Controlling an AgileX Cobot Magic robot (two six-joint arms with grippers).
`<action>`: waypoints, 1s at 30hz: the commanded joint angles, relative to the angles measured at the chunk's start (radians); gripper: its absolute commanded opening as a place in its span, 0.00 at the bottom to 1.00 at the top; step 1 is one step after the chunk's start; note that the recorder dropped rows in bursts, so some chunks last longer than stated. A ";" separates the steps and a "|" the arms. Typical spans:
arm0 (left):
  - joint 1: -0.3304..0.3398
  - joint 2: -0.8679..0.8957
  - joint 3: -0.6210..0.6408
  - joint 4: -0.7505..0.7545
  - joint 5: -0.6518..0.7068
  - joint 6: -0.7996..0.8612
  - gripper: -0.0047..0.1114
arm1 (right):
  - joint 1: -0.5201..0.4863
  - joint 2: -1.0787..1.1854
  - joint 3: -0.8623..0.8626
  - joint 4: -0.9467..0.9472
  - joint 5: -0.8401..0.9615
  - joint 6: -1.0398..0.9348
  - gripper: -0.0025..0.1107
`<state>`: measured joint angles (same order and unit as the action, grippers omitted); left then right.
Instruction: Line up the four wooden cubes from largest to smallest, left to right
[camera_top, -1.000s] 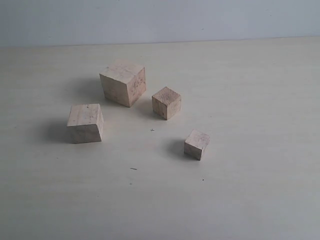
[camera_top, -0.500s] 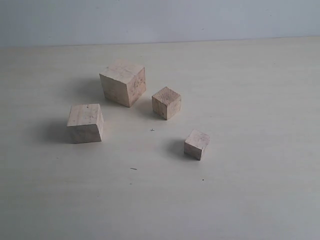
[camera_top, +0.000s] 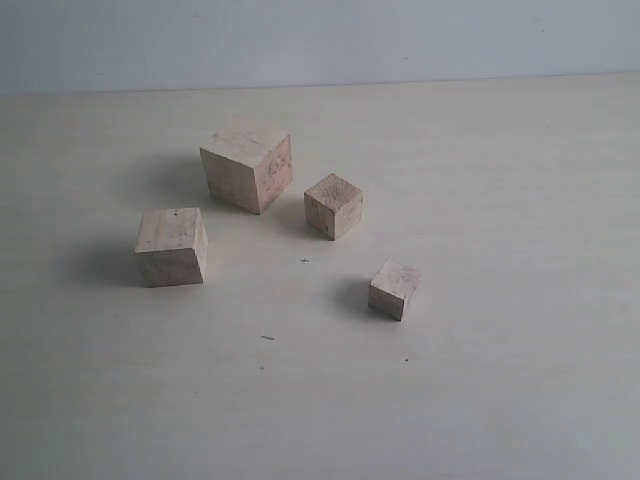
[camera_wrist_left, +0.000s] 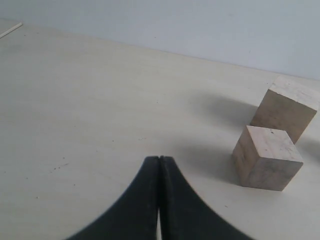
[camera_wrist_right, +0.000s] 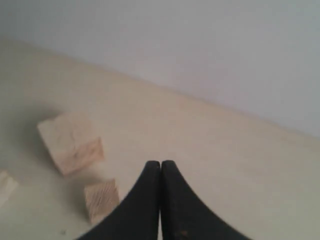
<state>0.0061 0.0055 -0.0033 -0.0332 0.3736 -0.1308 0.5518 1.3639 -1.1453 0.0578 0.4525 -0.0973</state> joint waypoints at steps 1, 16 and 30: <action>-0.008 -0.005 0.003 -0.003 -0.001 0.000 0.04 | 0.074 0.276 -0.183 0.069 0.267 -0.118 0.02; -0.008 -0.005 0.003 -0.003 -0.001 0.000 0.04 | 0.081 0.581 -0.457 0.300 0.339 -0.456 0.02; -0.008 -0.005 0.003 -0.003 -0.001 0.000 0.04 | 0.081 0.623 -0.457 0.635 0.231 -0.792 0.36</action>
<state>0.0061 0.0055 -0.0033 -0.0332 0.3736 -0.1308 0.6331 1.9689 -1.5940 0.5441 0.6782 -0.7259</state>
